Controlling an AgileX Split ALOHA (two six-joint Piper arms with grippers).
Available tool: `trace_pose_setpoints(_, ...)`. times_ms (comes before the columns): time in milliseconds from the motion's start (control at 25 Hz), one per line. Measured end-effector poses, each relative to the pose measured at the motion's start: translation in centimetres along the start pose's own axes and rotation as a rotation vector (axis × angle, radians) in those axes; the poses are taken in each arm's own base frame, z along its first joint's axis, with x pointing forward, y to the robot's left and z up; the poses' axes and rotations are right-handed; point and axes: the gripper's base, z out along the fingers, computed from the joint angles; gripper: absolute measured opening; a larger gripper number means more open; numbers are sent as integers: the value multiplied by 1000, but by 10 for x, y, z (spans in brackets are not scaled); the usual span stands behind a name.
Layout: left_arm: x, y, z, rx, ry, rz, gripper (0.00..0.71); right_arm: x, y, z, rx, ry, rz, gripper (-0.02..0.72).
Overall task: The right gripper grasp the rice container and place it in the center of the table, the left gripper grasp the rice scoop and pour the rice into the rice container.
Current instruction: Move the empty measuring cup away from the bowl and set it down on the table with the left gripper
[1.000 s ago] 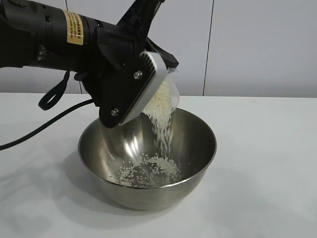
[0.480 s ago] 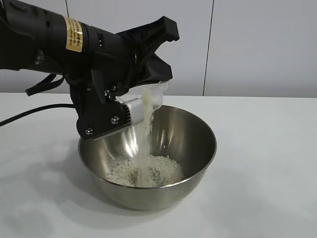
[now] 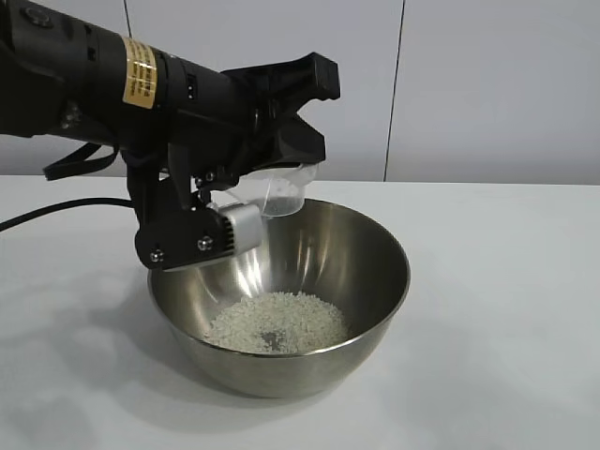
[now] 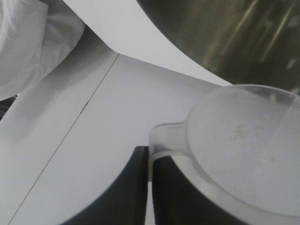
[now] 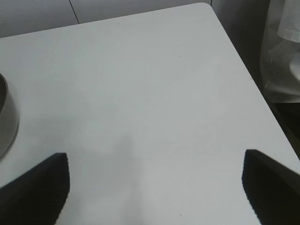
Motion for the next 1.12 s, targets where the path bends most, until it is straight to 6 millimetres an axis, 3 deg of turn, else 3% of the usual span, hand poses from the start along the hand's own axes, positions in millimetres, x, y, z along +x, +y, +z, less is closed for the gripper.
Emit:
trace_pose_setpoints(160, 0, 0, 0, -1, -1, -22, 11, 0, 0, 0, 0, 0, 0, 694)
trace_pose_setpoints(320, 3, 4, 0, -43, 28, -221, 11, 0, 0, 0, 0, 1, 0, 694)
trace_pose_setpoints(640, 6, 20, -6, -318, 22, -989, 11, 0, 0, 0, 0, 1, 0, 694)
trace_pose_setpoints(880, 2, 20, -9, -375, -75, -1499, 11, 0, 0, 0, 0, 1, 0, 694)
trace_pose_setpoints(1120, 22, 14, -16, -532, 7, -1986, 11, 0, 0, 0, 0, 1, 0, 694)
